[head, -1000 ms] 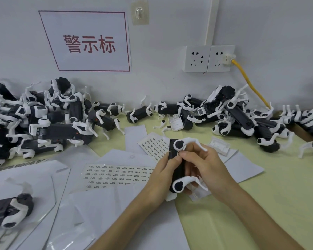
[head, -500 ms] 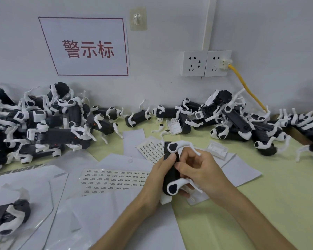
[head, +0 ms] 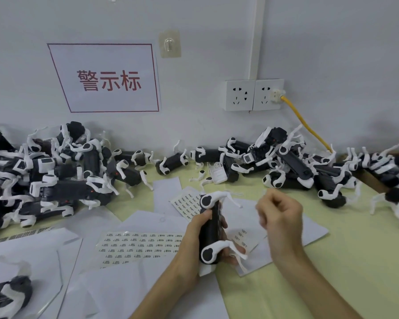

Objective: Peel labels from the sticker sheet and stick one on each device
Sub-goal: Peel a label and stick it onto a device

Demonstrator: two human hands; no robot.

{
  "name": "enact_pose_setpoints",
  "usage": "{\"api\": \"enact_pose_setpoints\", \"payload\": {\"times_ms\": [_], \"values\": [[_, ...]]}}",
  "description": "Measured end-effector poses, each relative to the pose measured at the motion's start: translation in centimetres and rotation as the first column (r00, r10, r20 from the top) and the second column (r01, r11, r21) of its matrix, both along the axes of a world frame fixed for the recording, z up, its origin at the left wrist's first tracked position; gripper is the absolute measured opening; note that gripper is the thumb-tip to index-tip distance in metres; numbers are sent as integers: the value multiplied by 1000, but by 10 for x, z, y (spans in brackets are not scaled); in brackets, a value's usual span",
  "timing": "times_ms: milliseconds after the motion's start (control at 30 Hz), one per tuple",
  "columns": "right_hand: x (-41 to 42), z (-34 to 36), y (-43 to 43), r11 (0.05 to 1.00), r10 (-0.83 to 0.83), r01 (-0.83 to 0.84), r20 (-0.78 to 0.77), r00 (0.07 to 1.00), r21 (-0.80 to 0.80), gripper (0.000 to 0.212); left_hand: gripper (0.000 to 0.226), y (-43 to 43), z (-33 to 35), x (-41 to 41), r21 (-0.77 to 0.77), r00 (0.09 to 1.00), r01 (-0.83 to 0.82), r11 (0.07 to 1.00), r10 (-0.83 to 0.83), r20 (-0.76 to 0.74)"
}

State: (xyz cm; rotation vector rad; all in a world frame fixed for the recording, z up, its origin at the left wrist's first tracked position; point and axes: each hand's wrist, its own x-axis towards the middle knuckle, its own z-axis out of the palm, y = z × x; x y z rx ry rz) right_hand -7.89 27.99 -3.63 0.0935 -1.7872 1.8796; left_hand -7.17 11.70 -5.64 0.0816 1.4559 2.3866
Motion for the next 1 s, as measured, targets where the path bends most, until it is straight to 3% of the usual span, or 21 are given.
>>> {"api": "enact_pose_setpoints", "payload": {"times_ms": [67,133,200,233,300,333,400,500,633,733,800,833,867,933,967,1000], "values": [[-6,5,11,997,6,-2,46,999,-80,22,41,-3,1,1,-19,1000,18,1000,-18,-5],[-10,6,17,988,144,-136,113,983,-75,18,39,0,18,1,-115,999,49,992,-50,-9],[-9,4,17,946,323,-324,204,924,-27,36,31,-10,17,8,-108,956,244,964,-258,-141],[-9,7,15,912,394,-410,245,886,16,43,31,-17,22,13,-91,952,293,952,-299,-70],[-6,14,12,820,482,-555,357,800,139,47,20,-19,24,14,-222,919,390,894,-392,38],[-4,19,11,755,514,-629,428,744,186,46,21,-15,21,14,-258,904,421,870,-426,38],[-3,21,11,651,587,-725,456,669,225,45,37,-10,20,8,-317,895,445,838,-404,188],[3,17,14,582,629,-760,432,646,290,40,33,-13,8,2,-307,885,460,833,-456,89],[-3,19,28,740,508,-631,420,752,234,54,73,-12,11,-3,-266,948,315,911,-316,39],[-11,21,48,944,284,-329,418,863,38,41,68,-16,15,-9,-217,995,18,976,4,103],[-16,22,66,979,180,-130,365,914,-156,36,48,-25,16,-16,-201,967,-225,953,244,74],[-17,25,75,947,168,-73,291,942,-311,31,41,-29,16,-20,-184,947,-307,934,320,42],[-17,28,86,856,203,-94,163,966,-509,27,37,-34,16,-23,-158,926,-369,916,377,17],[-10,33,108,484,257,-299,-193,947,-823,45,34,-43,16,-26,-104,898,-439,893,441,-4],[-8,32,121,310,238,-393,-329,914,-866,62,33,-47,15,-28,-82,886,-463,883,464,-9],[-5,34,130,234,224,-450,-403,887,-861,72,32,-49,14,-30,-66,875,-483,873,483,-9]]}}
